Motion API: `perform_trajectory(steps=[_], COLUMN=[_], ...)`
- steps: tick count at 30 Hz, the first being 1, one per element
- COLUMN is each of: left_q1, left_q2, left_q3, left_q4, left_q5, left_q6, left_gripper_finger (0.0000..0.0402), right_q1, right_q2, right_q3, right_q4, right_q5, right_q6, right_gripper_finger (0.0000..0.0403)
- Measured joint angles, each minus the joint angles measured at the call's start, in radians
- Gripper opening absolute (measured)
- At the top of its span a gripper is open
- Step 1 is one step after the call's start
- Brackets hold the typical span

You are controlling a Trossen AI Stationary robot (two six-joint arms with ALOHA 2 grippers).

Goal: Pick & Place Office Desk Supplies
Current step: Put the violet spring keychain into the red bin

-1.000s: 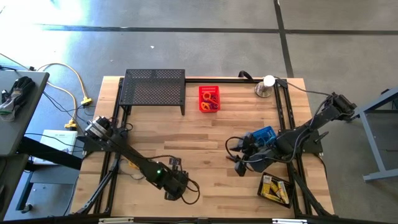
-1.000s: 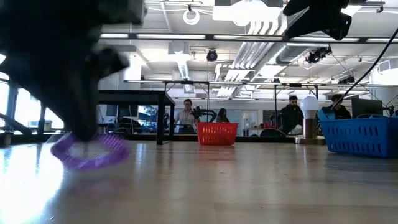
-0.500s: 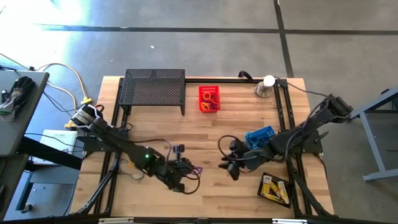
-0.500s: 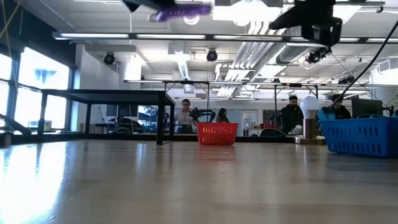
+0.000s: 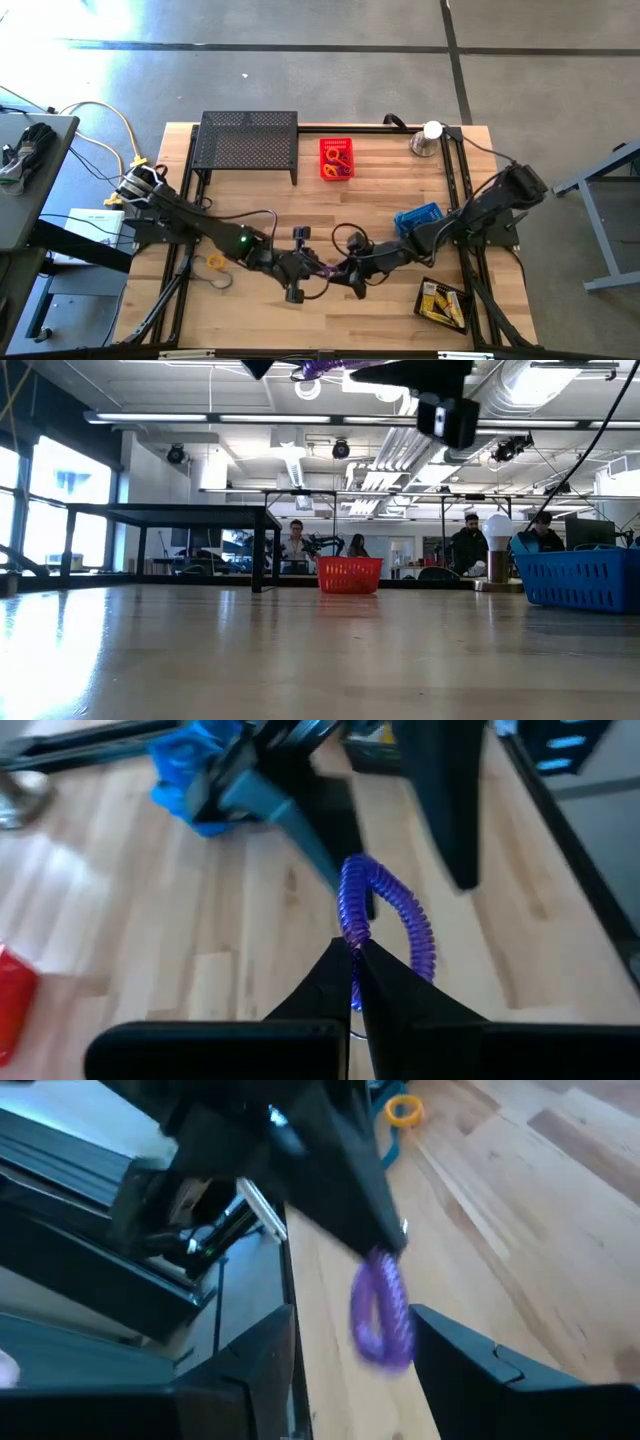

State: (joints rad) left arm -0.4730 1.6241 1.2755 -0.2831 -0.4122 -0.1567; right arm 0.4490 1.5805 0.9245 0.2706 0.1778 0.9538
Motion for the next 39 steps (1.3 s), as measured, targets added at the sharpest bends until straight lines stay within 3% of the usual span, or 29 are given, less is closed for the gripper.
perform_trajectory(steps=[8, 12, 17, 23, 27, 31, 35, 39], left_q1=[0.037, 0.054, 0.072, 0.072, 0.070, 0.051, 0.039, 0.037], left_q2=[0.000, -0.006, -0.023, -0.024, -0.024, -0.024, -0.024, -0.024], left_q3=[0.000, 0.000, 0.000, 0.000, 0.000, 0.000, 0.000, 0.000], left_q4=[-0.002, -0.020, -0.044, -0.044, -0.045, -0.048, -0.080, -0.145], left_q5=[0.121, 0.166, 0.176, 0.178, 0.178, 0.176, 0.180, 0.228], left_q6=[0.078, 0.083, 0.083, 0.083, 0.091, 0.098, 0.069, -0.024], left_gripper_finger=[0.0001, 0.0001, 0.0001, 0.0008, 0.0038, 0.0095, 0.0156, 0.0189], right_q1=[-0.044, -0.041, -0.024, -0.017, -0.023, -0.033, -0.058, -0.117], right_q2=[0.066, 0.066, 0.066, 0.066, 0.066, 0.066, 0.039, -0.031], right_q3=[0.000, 0.000, 0.000, 0.000, 0.000, 0.000, 0.000, 0.000], right_q4=[0.097, 0.107, 0.105, 0.100, 0.092, 0.025, -0.128, -0.259], right_q5=[-0.043, -0.054, -0.054, -0.045, -0.042, -0.046, -0.069, -0.010], right_q6=[-0.011, -0.010, -0.009, -0.006, -0.008, -0.006, -0.012, -0.044], right_gripper_finger=[0.0173, 0.0124, 0.0027, 0.0010, 0.0008, 0.0007, 0.0006, 0.0006])
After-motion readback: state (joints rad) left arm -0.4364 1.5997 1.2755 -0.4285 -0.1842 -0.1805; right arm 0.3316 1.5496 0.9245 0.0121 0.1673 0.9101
